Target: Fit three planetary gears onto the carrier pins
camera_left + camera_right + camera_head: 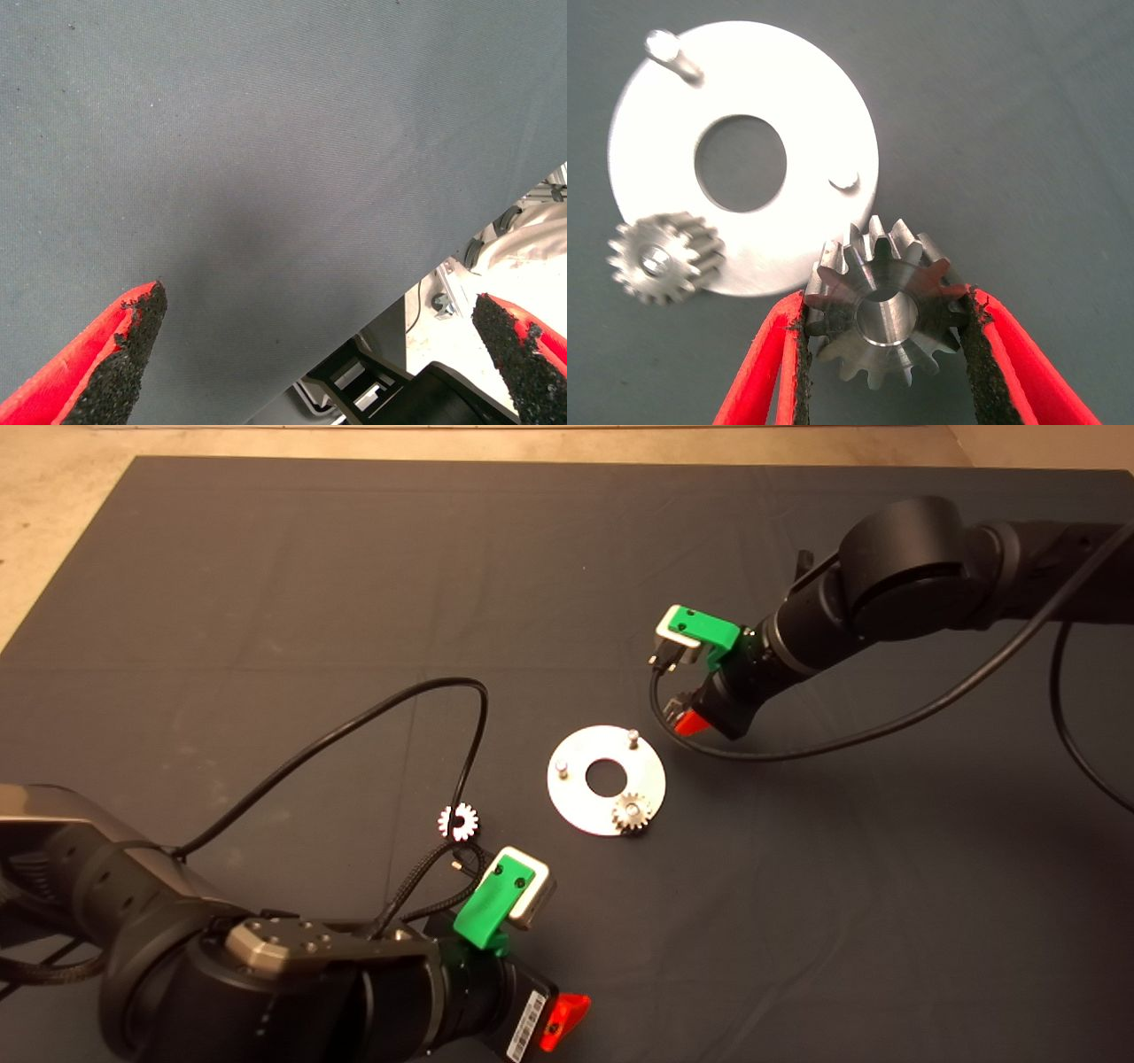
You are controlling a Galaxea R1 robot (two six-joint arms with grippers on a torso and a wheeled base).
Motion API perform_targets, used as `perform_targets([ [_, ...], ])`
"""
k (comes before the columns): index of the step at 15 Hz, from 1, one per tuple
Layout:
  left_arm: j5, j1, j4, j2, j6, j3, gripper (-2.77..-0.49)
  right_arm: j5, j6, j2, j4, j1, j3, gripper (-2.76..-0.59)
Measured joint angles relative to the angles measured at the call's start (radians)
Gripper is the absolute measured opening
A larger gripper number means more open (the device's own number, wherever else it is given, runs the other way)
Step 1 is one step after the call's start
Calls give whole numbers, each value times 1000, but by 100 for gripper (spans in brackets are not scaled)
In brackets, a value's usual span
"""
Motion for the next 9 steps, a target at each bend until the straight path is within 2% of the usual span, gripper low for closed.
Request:
perform_targets([
  [1, 0, 0, 0, 0, 0, 0, -77, 3, -1, 10, 0, 0, 1, -241],
  [5, 0, 0, 0, 0, 0, 0, -77, -2, -2, 38, 0, 0, 1, -242],
  [6, 0, 0, 0, 0, 0, 0, -77, -6, -2, 50, 0, 0, 0, -242],
  [9, 0, 0, 0, 0, 0, 0, -77, -6, -3, 93, 0, -1, -1, -242],
])
